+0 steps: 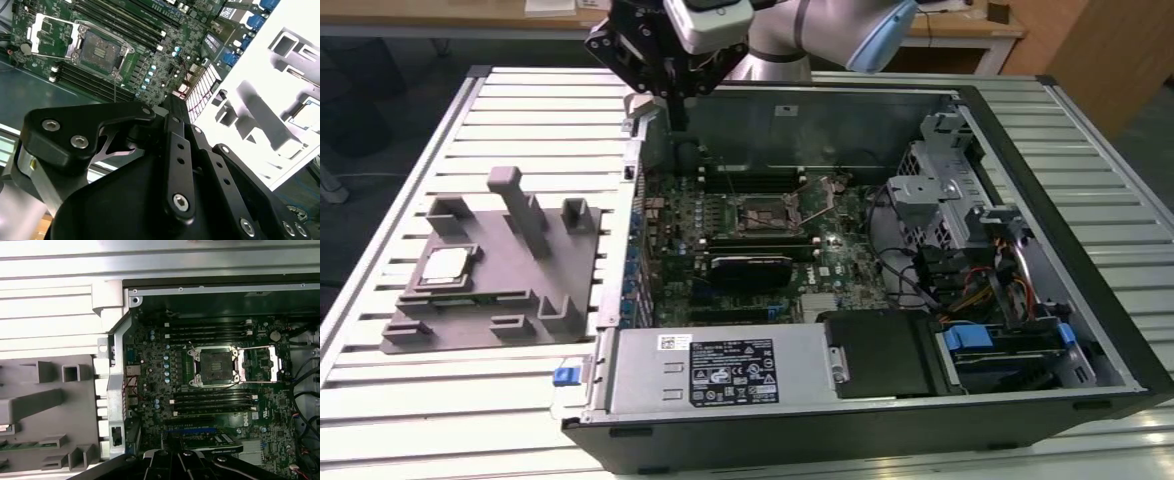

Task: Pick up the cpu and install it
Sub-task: 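Reach for the cpu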

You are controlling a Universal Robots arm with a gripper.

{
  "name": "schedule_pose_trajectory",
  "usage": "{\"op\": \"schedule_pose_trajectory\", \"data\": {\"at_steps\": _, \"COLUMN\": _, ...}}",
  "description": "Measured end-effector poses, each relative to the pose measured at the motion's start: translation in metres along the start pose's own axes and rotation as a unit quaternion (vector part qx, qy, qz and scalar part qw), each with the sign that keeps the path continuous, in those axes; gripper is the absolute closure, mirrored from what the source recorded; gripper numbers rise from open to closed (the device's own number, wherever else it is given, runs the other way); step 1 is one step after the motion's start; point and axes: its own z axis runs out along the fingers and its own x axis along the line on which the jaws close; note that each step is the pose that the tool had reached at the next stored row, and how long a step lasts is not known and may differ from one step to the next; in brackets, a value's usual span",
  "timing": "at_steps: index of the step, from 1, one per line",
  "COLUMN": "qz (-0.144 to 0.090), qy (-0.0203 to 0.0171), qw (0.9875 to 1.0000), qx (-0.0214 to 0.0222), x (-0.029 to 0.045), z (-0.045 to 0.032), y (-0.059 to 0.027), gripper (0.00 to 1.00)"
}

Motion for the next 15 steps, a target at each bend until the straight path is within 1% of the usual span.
{"op": "schedule_pose_trajectory", "data": {"at_steps": 10, "qz": 0.000, "qy": 0.0000, "qw": 1.0000, "qx": 0.0000, "x": 0.0094, "z": 0.0000, "y": -0.0007, "gripper": 0.89}}
{"op": "schedule_pose_trajectory", "data": {"at_steps": 15, "qz": 0.000, "qy": 0.0000, "qw": 1.0000, "qx": 0.0000, "x": 0.0127, "z": -0.0001, "y": -0.0010, "gripper": 0.89}}
